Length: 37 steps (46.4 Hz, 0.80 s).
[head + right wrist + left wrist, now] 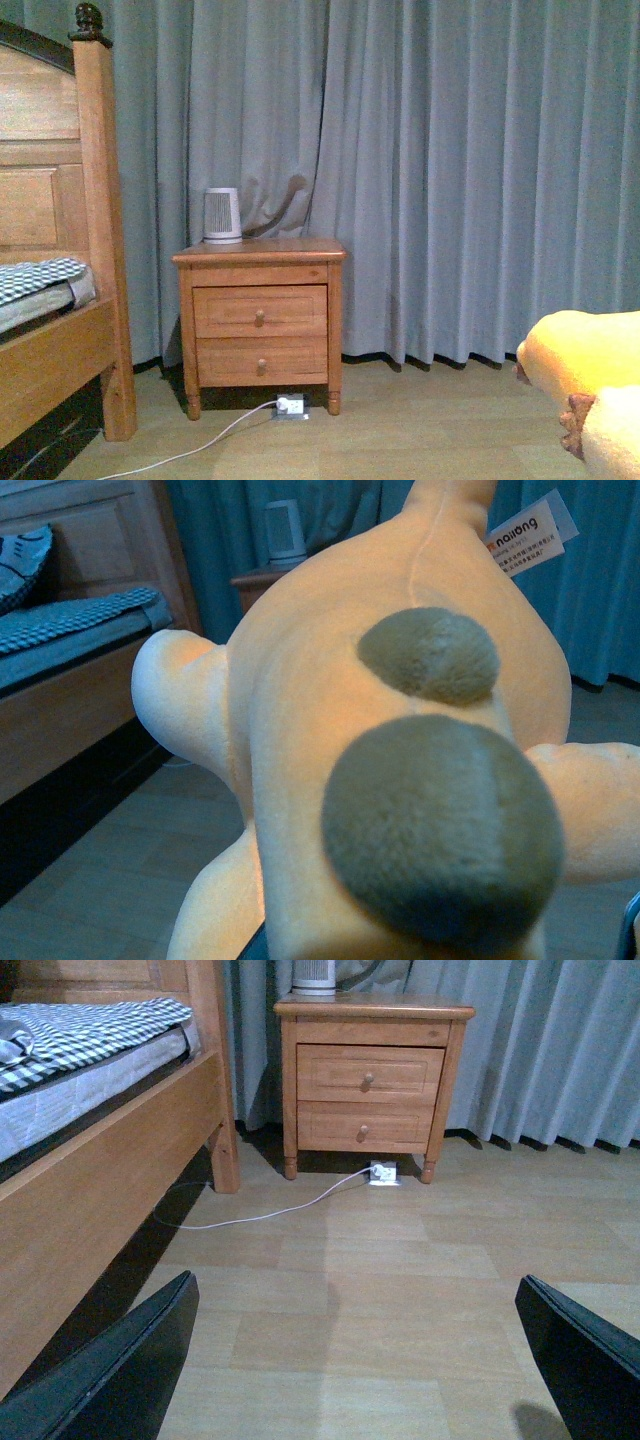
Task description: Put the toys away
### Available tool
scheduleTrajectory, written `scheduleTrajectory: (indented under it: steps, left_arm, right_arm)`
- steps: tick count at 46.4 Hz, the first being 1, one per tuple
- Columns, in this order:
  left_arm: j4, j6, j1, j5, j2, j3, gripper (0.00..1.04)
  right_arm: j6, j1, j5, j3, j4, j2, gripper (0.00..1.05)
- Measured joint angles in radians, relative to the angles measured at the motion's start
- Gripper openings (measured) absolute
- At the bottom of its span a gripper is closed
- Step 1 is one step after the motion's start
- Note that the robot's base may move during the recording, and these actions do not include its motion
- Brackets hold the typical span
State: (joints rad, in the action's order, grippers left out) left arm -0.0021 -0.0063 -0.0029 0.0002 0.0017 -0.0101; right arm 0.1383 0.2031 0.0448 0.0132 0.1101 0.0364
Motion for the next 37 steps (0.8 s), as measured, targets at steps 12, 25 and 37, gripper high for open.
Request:
scheduleTrajectory:
  steps: [12, 25, 37]
  left_arm:
    - [0.000, 0.000, 0.000, 0.000, 0.000, 0.000, 0.99]
    - [0.000, 0.000, 0.000, 0.000, 0.000, 0.000, 0.99]
    - [0.000, 0.000, 0.000, 0.000, 0.000, 0.000, 0.99]
  right_arm:
    - [0.000, 0.000, 0.000, 0.000, 0.000, 0.000, 0.07]
    - [0.000, 0.000, 0.000, 0.000, 0.000, 0.000, 0.07]
    - [0.000, 0.000, 0.000, 0.000, 0.000, 0.000, 0.07]
